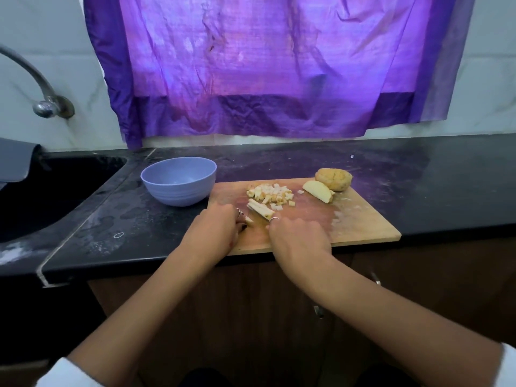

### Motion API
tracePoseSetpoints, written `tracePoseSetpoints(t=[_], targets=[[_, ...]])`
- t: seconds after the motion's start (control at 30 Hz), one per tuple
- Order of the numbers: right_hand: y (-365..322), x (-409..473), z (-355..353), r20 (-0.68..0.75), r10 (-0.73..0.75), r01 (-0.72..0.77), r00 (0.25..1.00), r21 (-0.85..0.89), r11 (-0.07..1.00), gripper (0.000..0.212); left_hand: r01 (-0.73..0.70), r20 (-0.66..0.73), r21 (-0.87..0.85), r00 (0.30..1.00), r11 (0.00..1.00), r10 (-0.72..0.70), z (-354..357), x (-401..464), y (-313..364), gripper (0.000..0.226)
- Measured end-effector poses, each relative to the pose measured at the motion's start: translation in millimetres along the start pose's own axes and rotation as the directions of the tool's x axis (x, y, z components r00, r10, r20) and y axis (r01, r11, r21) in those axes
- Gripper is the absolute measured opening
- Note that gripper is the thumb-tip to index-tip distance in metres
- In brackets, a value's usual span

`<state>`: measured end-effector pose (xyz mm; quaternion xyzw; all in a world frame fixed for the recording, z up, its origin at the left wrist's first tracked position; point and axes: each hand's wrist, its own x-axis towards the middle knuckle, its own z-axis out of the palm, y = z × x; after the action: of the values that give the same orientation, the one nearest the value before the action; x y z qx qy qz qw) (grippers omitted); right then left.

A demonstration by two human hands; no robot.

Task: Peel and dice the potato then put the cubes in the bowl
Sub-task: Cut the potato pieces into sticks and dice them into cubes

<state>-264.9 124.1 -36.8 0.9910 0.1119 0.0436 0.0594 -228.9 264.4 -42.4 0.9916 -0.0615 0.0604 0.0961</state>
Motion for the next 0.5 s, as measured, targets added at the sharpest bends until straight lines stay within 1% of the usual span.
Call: tracePoseSetpoints(t=[0.1, 0.17, 0.23, 0.3, 0.4, 0.5], targets=[[7, 3, -2, -0.007, 0.029, -0.028, 1.000, 0.042, 0.999, 0.026, -0.079, -0.083, -0.025, 0.994, 0.997, 0.077, -1, 6, -11, 0.023], [17, 2, -1, -0.004, 0.056, -0.056, 0.998, 0.060, 0.997, 0.027, -0.158, -0.084, -0.046, 0.984, 0.986, 0.154, -2, 14, -20, 0.022], [29, 1, 1, -0.007, 0.087, -0.087, 0.996, 0.054, 0.995, 0.028, -0.231, -0.065, -0.120, 0.972, 0.966, 0.224, -3, 18, -25, 0.021], [41, -2, 4, -0.014, 0.118, -0.117, 0.993, 0.055, 0.992, 0.032, -0.267, -0.072, -0.188, 0.964, 0.945, 0.258, -2, 19, -27, 0.021], [54, -7, 5, -0.052, 0.139, -0.136, 0.989, 0.051, 0.989, 0.038, -0.281, -0.164, -0.258, 0.956, 0.925, 0.245, 6, 19, -27, 0.020], [56, -12, 7, -0.122, 0.140, -0.122, 0.983, 0.143, 0.982, 0.039, -0.224, -0.259, -0.282, 0.954, 0.933, 0.151, 16, 18, -21, 0.026]])
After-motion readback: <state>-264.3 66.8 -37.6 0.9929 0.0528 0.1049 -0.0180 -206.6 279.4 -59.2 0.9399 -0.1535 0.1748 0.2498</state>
